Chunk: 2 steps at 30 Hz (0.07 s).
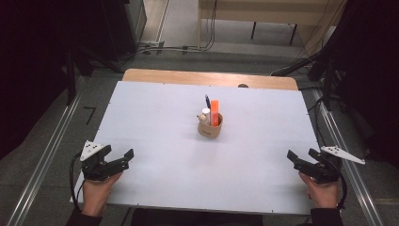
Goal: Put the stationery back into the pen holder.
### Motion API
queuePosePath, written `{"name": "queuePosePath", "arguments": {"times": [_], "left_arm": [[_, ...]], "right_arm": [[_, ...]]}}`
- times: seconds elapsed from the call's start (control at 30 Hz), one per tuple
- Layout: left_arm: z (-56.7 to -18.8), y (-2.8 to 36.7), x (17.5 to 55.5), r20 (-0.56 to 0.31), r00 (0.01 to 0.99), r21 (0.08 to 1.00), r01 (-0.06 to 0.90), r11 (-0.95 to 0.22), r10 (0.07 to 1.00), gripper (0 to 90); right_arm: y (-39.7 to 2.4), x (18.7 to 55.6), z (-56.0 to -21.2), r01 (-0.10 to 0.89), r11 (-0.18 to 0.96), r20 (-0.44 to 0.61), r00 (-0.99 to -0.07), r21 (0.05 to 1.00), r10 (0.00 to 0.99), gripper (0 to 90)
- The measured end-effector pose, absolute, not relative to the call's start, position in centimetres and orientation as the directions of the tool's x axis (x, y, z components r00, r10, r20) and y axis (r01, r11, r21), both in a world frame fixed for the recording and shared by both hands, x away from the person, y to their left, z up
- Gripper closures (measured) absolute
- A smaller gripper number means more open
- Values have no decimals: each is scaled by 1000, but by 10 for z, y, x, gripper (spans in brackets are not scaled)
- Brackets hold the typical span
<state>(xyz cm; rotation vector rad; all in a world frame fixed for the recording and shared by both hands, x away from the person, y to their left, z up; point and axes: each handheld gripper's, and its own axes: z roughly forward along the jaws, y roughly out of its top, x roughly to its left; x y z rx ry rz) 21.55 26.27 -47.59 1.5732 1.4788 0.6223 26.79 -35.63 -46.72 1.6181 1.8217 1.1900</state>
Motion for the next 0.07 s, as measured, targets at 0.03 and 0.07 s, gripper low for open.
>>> {"name": "queuePosePath", "arguments": {"times": [0.03,0.07], "left_arm": [[-476,262,215,-200,175,844,531,79,964,97],[-476,262,216,-203,179,845,529,79,963,80]], "right_arm": [[-357,268,-467,582,-50,221,-227,811,948,71],[-357,268,-467,581,-51,221,-225,812,949,71]]}}
